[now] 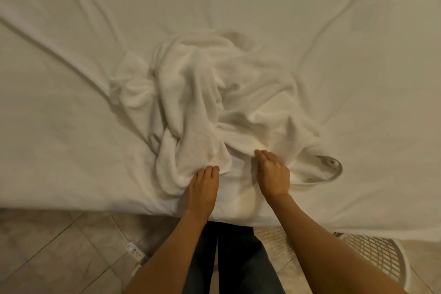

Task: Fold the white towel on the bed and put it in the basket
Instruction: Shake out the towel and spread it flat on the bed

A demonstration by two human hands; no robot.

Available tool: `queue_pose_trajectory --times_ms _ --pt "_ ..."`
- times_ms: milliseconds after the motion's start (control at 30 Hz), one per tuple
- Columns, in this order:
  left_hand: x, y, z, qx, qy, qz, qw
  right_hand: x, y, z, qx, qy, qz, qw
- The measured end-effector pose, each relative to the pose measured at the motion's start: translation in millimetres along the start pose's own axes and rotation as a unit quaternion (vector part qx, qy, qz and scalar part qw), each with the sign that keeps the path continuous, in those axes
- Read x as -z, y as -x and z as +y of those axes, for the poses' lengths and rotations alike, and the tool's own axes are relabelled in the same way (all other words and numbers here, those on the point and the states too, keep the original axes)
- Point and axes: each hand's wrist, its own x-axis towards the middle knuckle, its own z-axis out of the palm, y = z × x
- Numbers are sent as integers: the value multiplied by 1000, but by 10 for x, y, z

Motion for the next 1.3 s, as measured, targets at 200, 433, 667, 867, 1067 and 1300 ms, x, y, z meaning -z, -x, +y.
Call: queue_pose_trajectory --times_ms 200,433,667,867,1067,1300 --pt "68 73 30 15 21 -5 1000 -45 3 -5 -24 -37 21 999" --pt "238 82 20 51 4 -7 999 18 0 74 54 2 -11 998" --pt "884 -64 -26 59 2 21 998 638 -214 -23 48 36 25 998" --pt "1728 -325 -70 110 91 36 989 1445 -574 -26 25 35 -16 999" --pt "2443 -705 -156 147 165 -36 975 2234 -991 5 -11 -76 -146 986" --pt "3436 -967 -249 135 167 -114 970 3237 -1238 162 -74 -149 -233 958"
